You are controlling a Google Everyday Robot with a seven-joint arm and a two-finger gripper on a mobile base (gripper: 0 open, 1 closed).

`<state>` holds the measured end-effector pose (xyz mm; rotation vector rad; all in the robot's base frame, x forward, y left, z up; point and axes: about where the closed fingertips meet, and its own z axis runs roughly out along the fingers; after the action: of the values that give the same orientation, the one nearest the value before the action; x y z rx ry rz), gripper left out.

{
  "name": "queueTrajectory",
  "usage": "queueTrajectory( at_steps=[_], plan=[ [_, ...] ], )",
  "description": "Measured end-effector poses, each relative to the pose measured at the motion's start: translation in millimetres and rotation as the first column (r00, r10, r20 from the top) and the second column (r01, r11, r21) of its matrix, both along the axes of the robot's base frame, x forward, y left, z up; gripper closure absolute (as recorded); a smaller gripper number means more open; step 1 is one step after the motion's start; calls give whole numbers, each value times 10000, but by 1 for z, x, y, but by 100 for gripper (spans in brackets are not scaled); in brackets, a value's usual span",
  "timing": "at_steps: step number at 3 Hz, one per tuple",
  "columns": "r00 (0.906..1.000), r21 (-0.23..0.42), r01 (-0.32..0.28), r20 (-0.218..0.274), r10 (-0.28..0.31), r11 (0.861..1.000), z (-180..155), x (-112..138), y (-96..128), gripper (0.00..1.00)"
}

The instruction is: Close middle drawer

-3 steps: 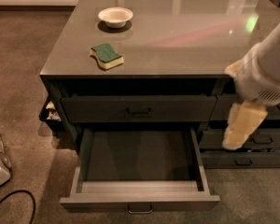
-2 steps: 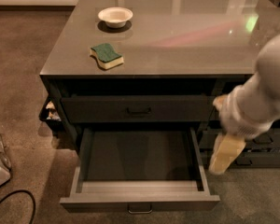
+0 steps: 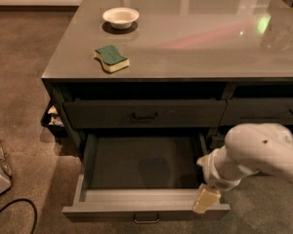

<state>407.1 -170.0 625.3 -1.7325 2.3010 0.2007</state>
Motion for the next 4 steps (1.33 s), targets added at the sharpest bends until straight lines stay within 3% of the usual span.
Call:
queueTrajectory(
  at_steps=[1, 3, 4],
  plan=[
    [9992, 540, 64, -392, -43, 9985, -54, -19, 14, 42],
    [9891, 980, 688, -1363, -551, 9928, -138, -43, 25, 89],
    [9819, 1044, 1036, -1693, -850, 9891, -175, -40, 32, 100]
  ],
)
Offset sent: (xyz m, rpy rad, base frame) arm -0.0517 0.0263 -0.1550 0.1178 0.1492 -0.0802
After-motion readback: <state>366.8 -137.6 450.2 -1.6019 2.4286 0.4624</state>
